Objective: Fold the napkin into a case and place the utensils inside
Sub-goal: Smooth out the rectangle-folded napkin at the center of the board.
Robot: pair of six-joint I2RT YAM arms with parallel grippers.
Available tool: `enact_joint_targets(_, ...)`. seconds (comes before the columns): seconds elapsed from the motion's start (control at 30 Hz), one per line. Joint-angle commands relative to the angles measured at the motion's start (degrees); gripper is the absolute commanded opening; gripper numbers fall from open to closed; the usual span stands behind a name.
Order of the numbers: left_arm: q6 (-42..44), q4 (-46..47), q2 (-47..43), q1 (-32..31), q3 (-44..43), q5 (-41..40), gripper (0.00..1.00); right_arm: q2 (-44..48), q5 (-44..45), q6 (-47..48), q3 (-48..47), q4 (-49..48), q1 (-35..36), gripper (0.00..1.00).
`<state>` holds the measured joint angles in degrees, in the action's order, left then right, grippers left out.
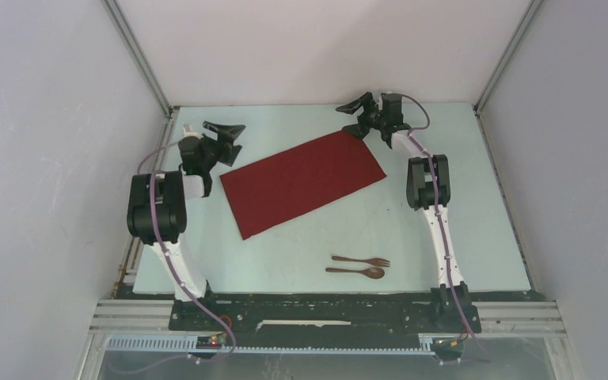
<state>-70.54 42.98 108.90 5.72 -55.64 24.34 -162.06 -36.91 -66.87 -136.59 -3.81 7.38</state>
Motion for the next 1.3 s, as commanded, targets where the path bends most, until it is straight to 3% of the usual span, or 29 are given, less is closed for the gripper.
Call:
enact_joint_targets(0.0, -3.9, 12.2, 4.4, -0.3, 5.9, 0.7, 0.99, -2.0, 2.7, 1.4, -0.8, 2.7, -0.3, 0.95)
enact_joint_targets(0.23, -7.0, 27.9, 9.4, 3.0, 12.3, -2.3, 0.97, -0.5, 1.7, 1.2, 2.8, -0.2, -0.6, 0.94)
enact_joint_targets(0.57, -14.1, 30.9, 12.3, 4.9, 16.1, -6.4, 1.0, 1.1, 1.3, 0.9, 5.6, -1.9, -0.8, 0.93)
enact_joint_targets(0.7, -14.6, 25.5, 12.8, 4.9, 16.3, -6.9, 1.0, 1.5, 0.9, 1.8, 4.4, -0.3, -0.9, 0.93)
enact_joint_targets(0.9, -6.1, -2.3, 5.3, 5.8, 10.2, -8.8, 1.0, 5.1, 2.0, 6.2, 4.4, 5.0, -1.2, 0.94)
enact_joint_targets(1.0, -0.9, -8.2, 3.6, 7.6, 6.8, -9.2, 1.0, 6.1, 2.7, 9.8, 2.5, 9.1, -1.3, 0.94)
enact_joint_targets(1.13, 3.4, -12.5, 4.9, 9.9, 1.2, -3.5, 1.0, 8.0, 1.7, 17.1, -2.0, 16.7, -1.5, 0.95)
enact_joint_targets(1.2, 6.4, -14.3, 0.6, 9.7, 1.5, -4.0, 1.0, 12.1, 3.0, 24.7, -3.1, 23.9, -1.6, 1.0)
enact_joint_targets(1.27, 11.8, -22.3, -5.9, 8.5, 0.5, -6.6, 1.0, 17.0, 7.0, 34.2, -2.6, 32.6, -1.6, 1.0)
